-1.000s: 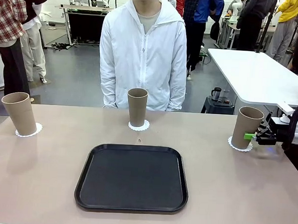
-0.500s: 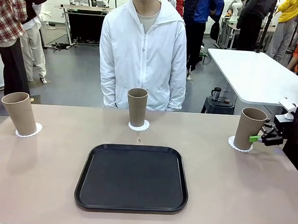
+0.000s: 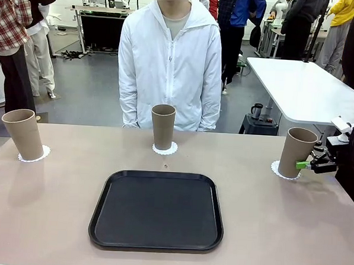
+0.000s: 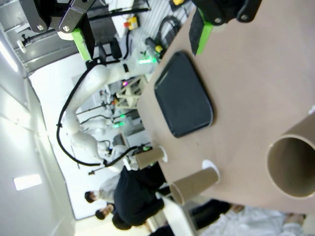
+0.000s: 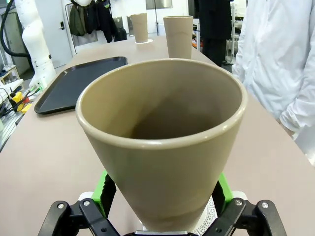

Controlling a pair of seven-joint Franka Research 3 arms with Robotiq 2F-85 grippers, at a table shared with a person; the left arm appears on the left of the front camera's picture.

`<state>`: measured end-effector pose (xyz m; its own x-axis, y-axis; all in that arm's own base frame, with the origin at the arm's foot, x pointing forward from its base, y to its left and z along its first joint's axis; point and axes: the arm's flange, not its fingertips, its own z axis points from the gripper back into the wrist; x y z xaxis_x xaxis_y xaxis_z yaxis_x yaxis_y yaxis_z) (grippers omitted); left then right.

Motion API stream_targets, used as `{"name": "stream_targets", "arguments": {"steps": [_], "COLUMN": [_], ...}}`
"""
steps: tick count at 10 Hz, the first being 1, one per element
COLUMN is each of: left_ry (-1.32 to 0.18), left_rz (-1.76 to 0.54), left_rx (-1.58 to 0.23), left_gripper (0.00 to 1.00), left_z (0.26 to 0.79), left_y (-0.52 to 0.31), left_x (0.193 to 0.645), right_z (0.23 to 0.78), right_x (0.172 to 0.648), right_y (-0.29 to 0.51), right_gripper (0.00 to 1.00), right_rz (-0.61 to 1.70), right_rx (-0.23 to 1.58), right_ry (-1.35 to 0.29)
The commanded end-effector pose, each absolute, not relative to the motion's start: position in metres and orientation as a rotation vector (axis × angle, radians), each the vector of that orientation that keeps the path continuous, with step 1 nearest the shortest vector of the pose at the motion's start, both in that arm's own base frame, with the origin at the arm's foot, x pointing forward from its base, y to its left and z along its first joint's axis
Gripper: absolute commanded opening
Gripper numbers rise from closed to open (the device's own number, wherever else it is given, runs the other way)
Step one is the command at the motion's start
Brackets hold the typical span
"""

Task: Place coasters on the table and set cups on them.
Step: Take one Reusable plastic cup from the Flat Tray and place it on a coaster set by the human.

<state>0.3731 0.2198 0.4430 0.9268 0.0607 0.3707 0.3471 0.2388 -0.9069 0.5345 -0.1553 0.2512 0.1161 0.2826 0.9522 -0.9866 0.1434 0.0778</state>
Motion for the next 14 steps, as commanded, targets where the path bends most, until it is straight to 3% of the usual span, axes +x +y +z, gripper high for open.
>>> {"name": "stream_targets", "arguments": {"steps": [1,14], "left_ry": [-0.363,-0.363], "left_rz": [-0.192,-0.192], "left_rx": [-1.323,-1.323], "left_gripper": [1.0,1.0], "left_z": [0.444,0.444], "left_y": [0.22,0.22], "left_x": [0.372,0.372], "right_z": [0.247,0.261], "right_x": [0.54,0.539], "right_y": [-0.15,-0.16], "right_gripper": [1.0,1.0], "right_rz": [1.107,0.987], "right_rx": [0.912,0.795], "right_ry": [-0.973,-0.862]}}
